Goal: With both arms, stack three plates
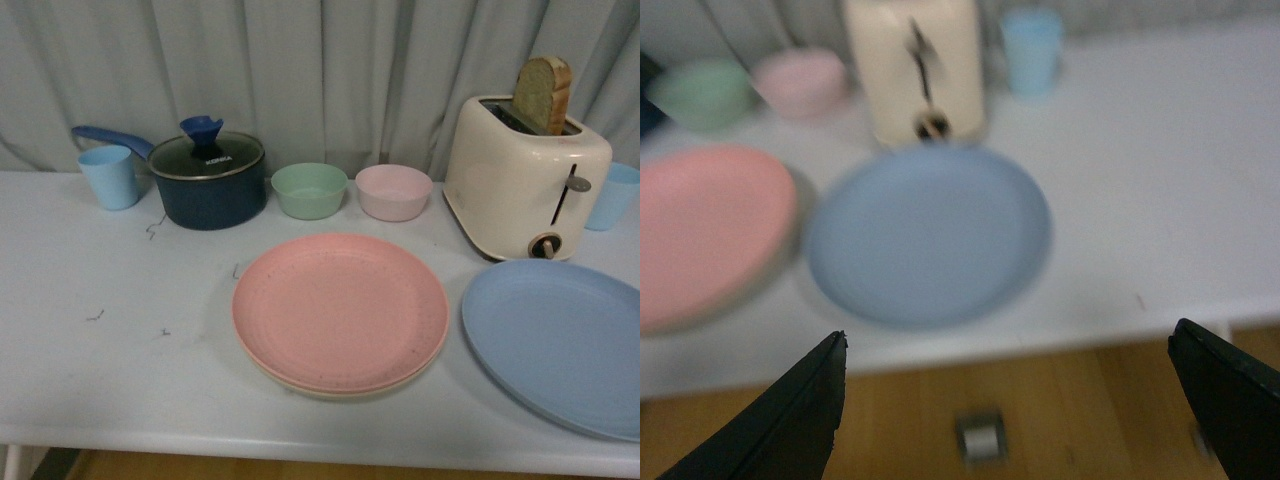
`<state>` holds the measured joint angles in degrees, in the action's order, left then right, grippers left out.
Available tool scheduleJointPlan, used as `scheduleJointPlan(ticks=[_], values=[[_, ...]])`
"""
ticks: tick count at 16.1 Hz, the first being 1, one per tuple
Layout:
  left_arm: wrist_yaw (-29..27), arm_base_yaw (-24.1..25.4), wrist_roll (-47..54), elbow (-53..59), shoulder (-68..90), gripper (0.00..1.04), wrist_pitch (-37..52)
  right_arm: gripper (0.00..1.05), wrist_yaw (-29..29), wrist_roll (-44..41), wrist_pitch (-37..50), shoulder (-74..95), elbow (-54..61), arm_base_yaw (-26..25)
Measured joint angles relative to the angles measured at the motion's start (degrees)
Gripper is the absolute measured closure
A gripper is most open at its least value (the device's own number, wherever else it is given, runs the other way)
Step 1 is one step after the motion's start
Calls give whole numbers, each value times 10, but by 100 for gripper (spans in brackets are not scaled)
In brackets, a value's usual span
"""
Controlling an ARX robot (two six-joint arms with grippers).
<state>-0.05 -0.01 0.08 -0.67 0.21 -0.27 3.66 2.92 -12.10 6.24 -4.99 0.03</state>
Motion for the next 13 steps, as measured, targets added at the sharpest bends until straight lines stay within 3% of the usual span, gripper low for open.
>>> scheduleJointPlan(ticks=[1, 3, 5, 7, 13], values=[[1, 0, 0, 0, 0, 49, 1, 6, -10, 19, -53, 126, -55, -57], [0, 0, 0, 0, 0, 24, 1, 6, -80, 12, -8, 311, -139, -182], [0, 0, 0, 0, 0, 5, 1, 6, -113, -10, 33, 485, -213, -237], [0, 0, 0, 0, 0, 7, 1, 6, -128, -20, 58, 627, -270, -227], [0, 0, 0, 0, 0, 7, 1, 6, -74, -69, 31, 954, -486, -160]])
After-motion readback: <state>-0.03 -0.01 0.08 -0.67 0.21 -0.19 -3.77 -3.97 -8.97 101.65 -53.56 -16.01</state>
